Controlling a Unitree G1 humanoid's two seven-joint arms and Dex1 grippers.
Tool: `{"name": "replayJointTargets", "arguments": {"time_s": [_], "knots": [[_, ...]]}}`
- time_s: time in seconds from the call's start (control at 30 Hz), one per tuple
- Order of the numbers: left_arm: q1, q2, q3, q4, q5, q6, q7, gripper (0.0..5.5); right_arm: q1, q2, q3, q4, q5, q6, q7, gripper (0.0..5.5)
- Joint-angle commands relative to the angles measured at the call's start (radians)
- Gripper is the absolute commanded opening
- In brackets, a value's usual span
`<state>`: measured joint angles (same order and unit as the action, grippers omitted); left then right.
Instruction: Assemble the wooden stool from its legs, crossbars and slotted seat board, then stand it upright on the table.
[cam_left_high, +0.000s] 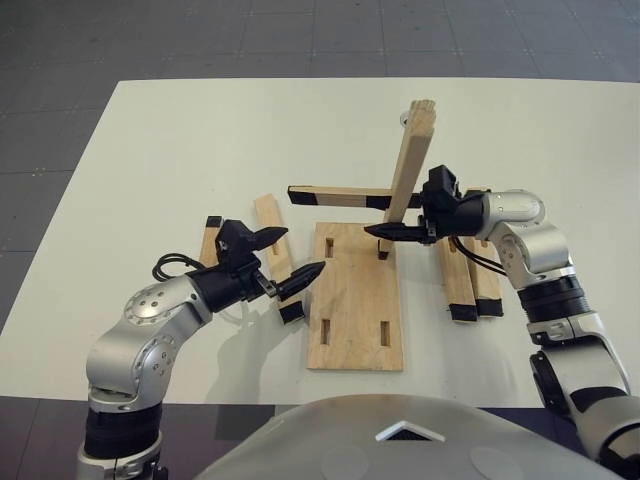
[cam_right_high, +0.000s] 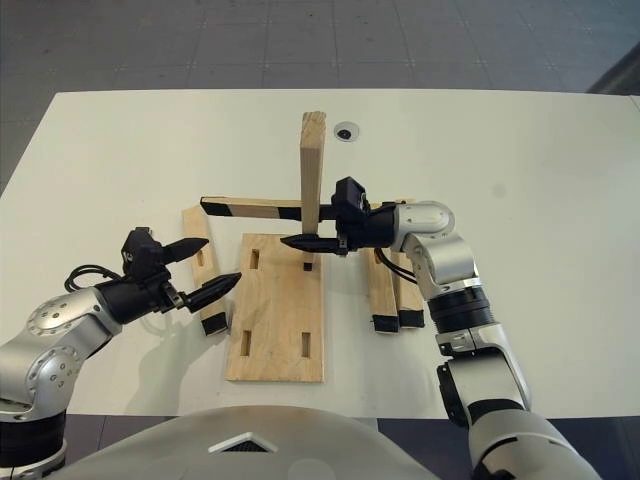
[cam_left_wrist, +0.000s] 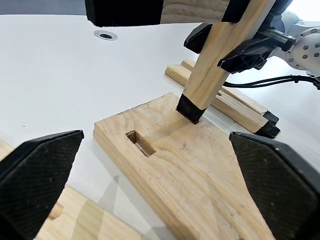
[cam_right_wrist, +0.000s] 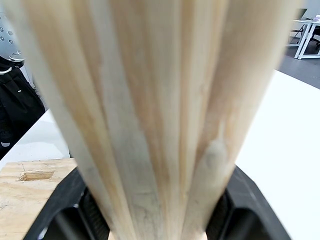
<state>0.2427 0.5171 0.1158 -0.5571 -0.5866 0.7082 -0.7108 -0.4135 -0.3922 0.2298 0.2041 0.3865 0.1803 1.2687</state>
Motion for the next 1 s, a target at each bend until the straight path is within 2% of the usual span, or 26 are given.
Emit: {"name": "replayJointTargets", "arguments": {"time_s": [0.03,0.5,0.83,1.0], "knots": [[0.005,0.016,-0.008,-0.015,-0.005,-0.002,0.009,5.50,0.006,0.001,0.015,-0.010,-0.016,0.001,0.010,2.03],[0.002,0.034,-0.007,-0.015,-0.008,-0.002,0.001,5.50,0.047,0.008,0.045,0.167,-0.071,-0.086,0.029,2.03],[0.005,0.045,-0.005,-0.023,-0.016,-0.003,0.002,5.50,0.217,-0.010,0.107,0.248,-0.165,-0.300,0.010,2.03],[0.008,0.045,-0.003,-0.027,-0.018,-0.001,0.004,5.50,0.224,-0.018,0.122,0.242,-0.163,-0.313,0.007,2.03]]}}
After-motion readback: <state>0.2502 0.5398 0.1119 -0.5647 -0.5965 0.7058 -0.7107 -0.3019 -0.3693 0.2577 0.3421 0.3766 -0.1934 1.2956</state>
